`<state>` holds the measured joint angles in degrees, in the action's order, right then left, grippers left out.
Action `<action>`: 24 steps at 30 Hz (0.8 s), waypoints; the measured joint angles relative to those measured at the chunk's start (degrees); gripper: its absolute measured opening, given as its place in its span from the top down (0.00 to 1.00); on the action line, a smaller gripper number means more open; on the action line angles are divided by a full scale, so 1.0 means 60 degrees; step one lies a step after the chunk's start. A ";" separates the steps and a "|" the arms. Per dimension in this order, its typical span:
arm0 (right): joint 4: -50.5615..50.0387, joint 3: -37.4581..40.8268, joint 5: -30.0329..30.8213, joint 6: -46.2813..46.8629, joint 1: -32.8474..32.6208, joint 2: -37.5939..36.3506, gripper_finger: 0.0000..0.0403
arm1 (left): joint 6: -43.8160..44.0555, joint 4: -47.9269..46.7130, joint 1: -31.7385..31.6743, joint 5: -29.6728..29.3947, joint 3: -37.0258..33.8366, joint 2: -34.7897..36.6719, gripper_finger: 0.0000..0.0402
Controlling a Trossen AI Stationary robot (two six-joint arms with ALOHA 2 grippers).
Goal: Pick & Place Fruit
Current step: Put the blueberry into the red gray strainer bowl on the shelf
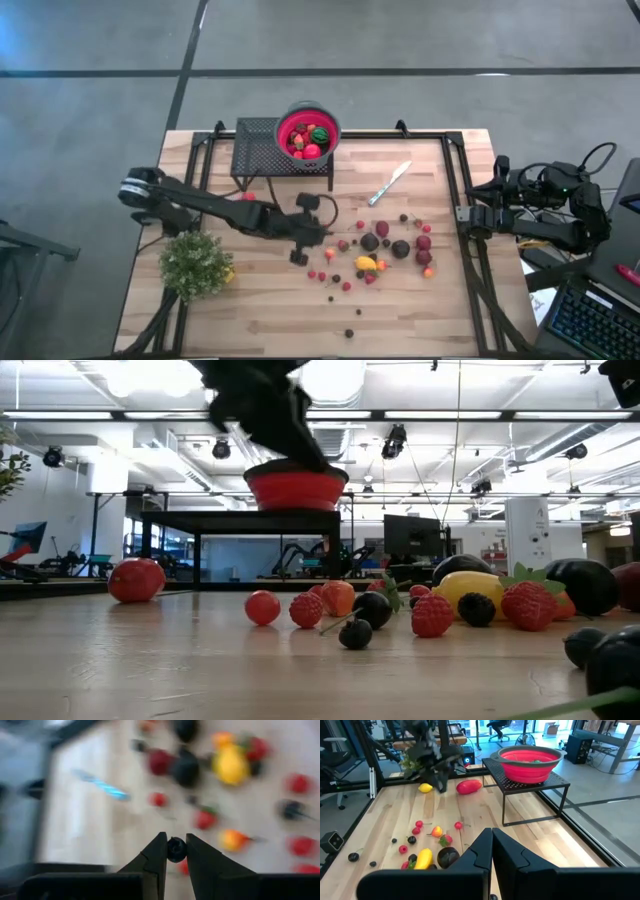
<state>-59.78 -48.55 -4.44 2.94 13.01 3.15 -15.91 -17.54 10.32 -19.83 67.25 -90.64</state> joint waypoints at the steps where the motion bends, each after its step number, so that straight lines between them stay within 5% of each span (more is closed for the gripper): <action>1: 0.0000 0.0000 0.0000 -0.0010 0.0001 0.0001 0.98 | -0.0096 0.0023 -0.0079 -0.0418 0.0155 0.0040 0.84; 6: -0.0002 0.0002 0.0001 -0.0011 -0.0003 -0.0001 0.98 | -0.0261 0.0089 -0.0770 -0.1977 0.0851 0.0122 0.84; 12: -0.0001 -0.0002 -0.0002 -0.0005 0.0001 -0.0002 0.98 | 0.0522 0.0089 -0.2296 -0.2133 0.1591 0.0129 0.84; 24: 0.0001 0.0001 0.0000 -0.0012 0.0000 0.0001 0.98 | 0.2415 -0.0281 -0.5476 -0.0199 0.2050 0.0129 0.84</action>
<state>-59.77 -48.54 -4.44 2.87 13.01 3.15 -1.42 -19.23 -22.54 -21.02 79.55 -89.86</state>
